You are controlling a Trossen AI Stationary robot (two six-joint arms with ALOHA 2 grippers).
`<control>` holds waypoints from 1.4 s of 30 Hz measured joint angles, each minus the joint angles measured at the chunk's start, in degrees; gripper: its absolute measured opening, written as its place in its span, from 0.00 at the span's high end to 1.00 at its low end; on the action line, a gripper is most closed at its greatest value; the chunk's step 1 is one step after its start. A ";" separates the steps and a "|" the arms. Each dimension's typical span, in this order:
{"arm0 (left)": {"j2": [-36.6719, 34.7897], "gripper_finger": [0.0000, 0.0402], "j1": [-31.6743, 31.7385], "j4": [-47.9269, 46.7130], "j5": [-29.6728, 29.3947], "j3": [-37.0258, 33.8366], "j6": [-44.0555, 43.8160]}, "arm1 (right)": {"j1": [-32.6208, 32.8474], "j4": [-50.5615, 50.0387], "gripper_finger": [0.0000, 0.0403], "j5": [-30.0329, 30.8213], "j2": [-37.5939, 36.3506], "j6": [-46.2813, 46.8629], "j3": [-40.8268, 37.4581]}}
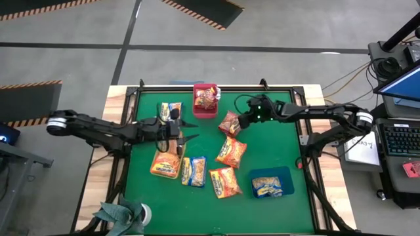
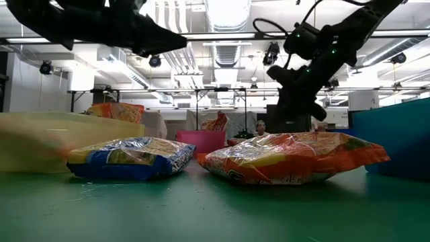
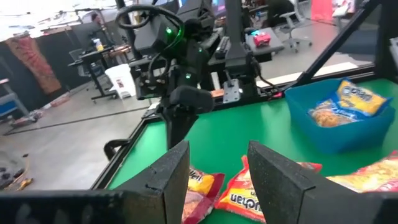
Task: Sort Maruchan noodles
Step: Put the noodle pack into the red bin
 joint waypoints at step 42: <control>0.88 0.64 0.07 0.53 -1.71 0.02 -0.06 | 6.78 51.59 0.25 11.94 24.04 10.63 -12.71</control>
